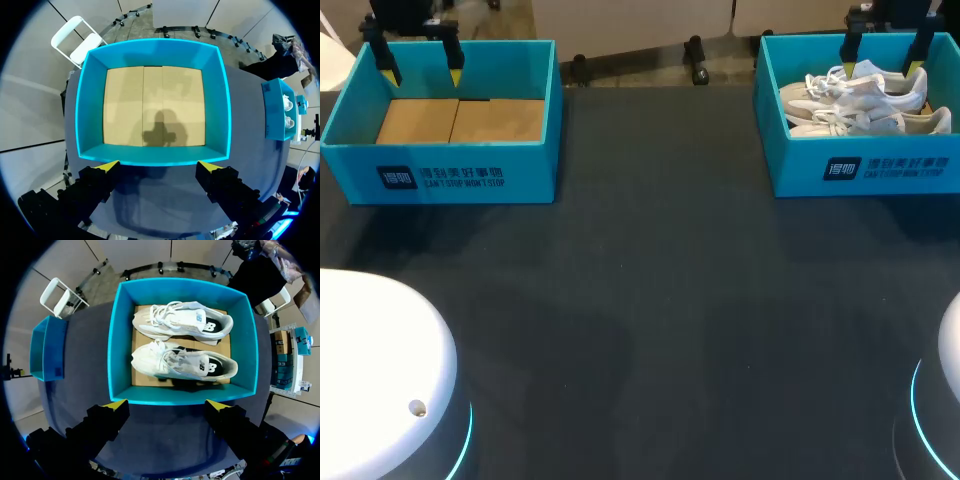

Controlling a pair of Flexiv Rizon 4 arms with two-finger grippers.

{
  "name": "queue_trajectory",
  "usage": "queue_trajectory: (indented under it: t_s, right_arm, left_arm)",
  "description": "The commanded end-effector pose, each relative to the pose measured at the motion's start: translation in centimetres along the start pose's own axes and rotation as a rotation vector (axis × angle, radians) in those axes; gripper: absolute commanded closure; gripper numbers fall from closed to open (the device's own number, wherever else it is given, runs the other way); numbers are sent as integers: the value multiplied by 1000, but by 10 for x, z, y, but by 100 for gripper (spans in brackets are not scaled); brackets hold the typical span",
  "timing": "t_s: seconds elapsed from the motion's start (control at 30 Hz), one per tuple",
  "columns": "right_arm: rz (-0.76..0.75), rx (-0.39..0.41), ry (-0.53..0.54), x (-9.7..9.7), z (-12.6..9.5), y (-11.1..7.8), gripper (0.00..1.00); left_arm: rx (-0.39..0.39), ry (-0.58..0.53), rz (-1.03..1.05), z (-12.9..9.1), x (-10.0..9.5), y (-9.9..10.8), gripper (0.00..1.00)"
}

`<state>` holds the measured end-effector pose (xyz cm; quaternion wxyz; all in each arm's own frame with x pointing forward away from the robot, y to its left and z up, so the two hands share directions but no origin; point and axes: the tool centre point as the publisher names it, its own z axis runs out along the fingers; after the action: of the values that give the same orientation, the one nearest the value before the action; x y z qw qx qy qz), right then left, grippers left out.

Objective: Take the shoe out of the shoebox, open the shoe tongue, remove and reinsert the insole, then place the shoe into the shoebox

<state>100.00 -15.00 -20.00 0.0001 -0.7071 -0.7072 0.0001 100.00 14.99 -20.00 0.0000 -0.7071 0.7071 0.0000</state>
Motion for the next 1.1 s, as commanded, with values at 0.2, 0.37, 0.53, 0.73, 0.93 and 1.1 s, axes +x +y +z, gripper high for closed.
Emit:
queue_trajectory:
  t_s: [0.2, 0.37, 0.53, 0.73, 0.93, 1.1]
  right_arm:
    - [0, 0, 0, 0, 0, 0, 0]
    - [0, 0, 0, 0, 0, 0, 0]
    - [0, 0, 0, 0, 0, 0, 0]
    - [11, -12, -7, -28, 6, -4, 0]
    - [25, -44, -51, -66, 10, -6, 0]
    - [47, -78, -60, -97, 23, -2, 0]
  left_arm:
    - [0, 0, 0, 0, 0, 0, 0]
    - [0, 0, 0, 0, 0, 0, 0]
    - [0, 0, 0, 0, 0, 0, 0]
    - [0, 0, 0, 0, 0, 0, 0]
    - [0, 0, 0, 0, 0, 0, 0]
    - [0, 0, 0, 0, 0, 0, 0]
